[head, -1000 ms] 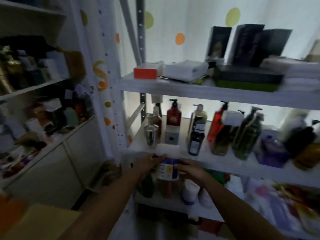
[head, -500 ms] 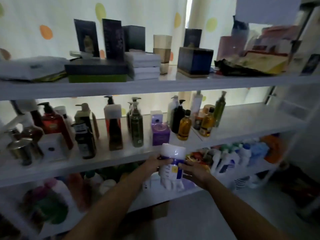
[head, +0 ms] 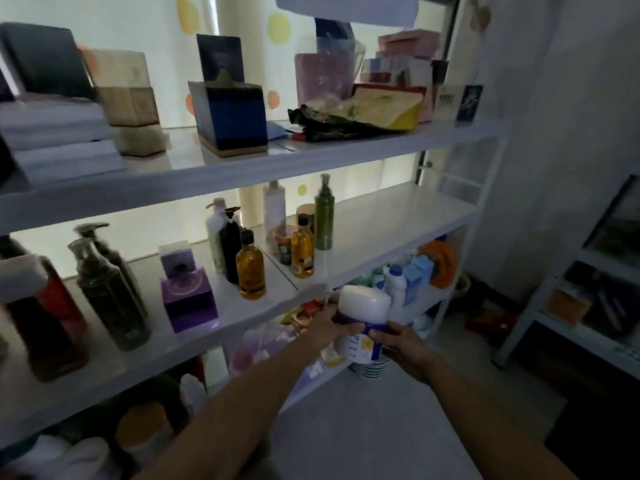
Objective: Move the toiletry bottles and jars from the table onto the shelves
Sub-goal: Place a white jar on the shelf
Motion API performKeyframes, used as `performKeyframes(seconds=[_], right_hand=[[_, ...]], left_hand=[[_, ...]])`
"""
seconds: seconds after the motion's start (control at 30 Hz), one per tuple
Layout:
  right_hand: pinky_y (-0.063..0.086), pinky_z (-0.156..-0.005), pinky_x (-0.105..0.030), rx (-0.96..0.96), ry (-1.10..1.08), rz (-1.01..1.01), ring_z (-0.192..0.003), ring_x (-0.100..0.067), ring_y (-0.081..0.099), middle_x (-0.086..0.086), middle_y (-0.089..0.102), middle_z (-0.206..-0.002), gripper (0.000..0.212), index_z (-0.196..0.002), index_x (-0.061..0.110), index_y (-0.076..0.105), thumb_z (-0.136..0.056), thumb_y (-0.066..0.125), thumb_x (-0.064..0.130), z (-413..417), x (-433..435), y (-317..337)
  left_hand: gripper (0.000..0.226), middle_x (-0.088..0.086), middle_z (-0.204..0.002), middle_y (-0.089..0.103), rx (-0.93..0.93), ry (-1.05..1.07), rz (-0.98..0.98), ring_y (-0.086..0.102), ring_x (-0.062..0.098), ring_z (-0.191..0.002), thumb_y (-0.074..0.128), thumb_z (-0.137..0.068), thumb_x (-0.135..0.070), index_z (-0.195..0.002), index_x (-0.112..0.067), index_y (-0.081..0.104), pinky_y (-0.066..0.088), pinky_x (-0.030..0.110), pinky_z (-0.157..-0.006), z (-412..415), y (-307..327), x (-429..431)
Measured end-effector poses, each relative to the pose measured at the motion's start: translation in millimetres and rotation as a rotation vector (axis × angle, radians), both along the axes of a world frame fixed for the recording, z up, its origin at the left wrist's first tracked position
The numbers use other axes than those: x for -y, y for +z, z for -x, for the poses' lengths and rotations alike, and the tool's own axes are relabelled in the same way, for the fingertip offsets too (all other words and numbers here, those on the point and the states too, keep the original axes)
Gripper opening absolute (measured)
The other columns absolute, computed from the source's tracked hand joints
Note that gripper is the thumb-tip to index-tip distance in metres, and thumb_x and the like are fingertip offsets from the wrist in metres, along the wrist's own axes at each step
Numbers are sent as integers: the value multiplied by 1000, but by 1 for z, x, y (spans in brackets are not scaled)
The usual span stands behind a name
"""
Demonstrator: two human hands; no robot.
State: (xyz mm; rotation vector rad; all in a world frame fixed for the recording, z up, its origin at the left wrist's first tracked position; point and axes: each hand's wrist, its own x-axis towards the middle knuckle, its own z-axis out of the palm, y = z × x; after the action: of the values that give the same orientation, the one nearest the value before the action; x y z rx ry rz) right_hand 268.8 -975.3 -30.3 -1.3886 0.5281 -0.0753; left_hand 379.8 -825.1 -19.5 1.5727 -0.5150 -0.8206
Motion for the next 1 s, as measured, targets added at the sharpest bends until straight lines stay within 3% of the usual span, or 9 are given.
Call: performKeyframes(seconds=[0.07,0.27,0.37,0.4,0.5,0.67,0.83,0.93,1.0], right_hand=[[57,-75,-28,7,-2,8,-98,-24,65,-10,68,-108,35,-111,8,61,-77,70,2,-13,20,-6],[55,-83,-35,-19,44,158,-110,-26,60,-11,65,-118,57,-122,8,58,-70,78,1,-94,99,-9],[47,-98,-47,-20,91,305,-116,-27,57,-10,62,-124,69,-125,10,55,-63,84,6,-144,127,7],[45,-101,-46,-8,91,351,-116,-26,55,-9,60,-125,71,-127,9,53,-63,85,6,-161,135,8],[43,-103,-45,14,113,459,-117,-27,54,-12,59,-125,76,-128,5,52,-60,85,17,-201,151,7],[46,-94,-33,1,194,548,-111,-22,54,-12,59,-122,74,-128,4,51,-62,85,11,-248,167,1],[42,-88,-27,15,360,605,-110,-21,55,-9,61,-118,64,-127,7,51,-70,80,9,-290,186,-10],[43,-89,-28,38,436,626,-110,-22,54,-12,60,-121,63,-126,5,50,-70,80,8,-307,194,-14],[44,-88,-29,64,461,643,-114,-25,53,-12,58,-123,63,-127,5,49,-71,79,8,-314,198,-18]], left_hand=[[89,6,-122,63,-4,15,-4,59,24,-113,88,-53,-38,-129,-10,51,50,44,-97,-15,-10,26],[87,13,-135,53,95,81,25,49,28,-125,87,-62,-23,-136,-6,43,44,43,-103,-78,-9,101],[108,11,-132,54,225,118,31,51,24,-122,86,-42,-51,-133,-7,46,42,39,-104,-115,0,124],[102,8,-131,54,250,124,38,52,20,-118,85,-45,-49,-130,-8,46,43,33,-102,-124,2,129],[67,0,-119,53,251,178,99,52,4,-105,81,-67,-5,-121,-15,42,44,4,-82,-144,4,142],[63,-1,-111,56,213,218,165,62,-9,-92,61,-76,20,-129,-4,38,50,10,-72,-171,-5,157],[63,-9,-120,55,240,400,20,54,-5,-111,75,-76,-6,-127,-24,41,44,27,-101,-195,-24,162],[86,2,-134,50,242,451,-28,47,15,-125,80,-65,-27,-138,-16,36,41,36,-105,-207,-26,164],[89,2,-134,48,243,470,-87,47,12,-124,80,-65,-30,-139,-18,33,46,27,-99,-212,-26,168]])
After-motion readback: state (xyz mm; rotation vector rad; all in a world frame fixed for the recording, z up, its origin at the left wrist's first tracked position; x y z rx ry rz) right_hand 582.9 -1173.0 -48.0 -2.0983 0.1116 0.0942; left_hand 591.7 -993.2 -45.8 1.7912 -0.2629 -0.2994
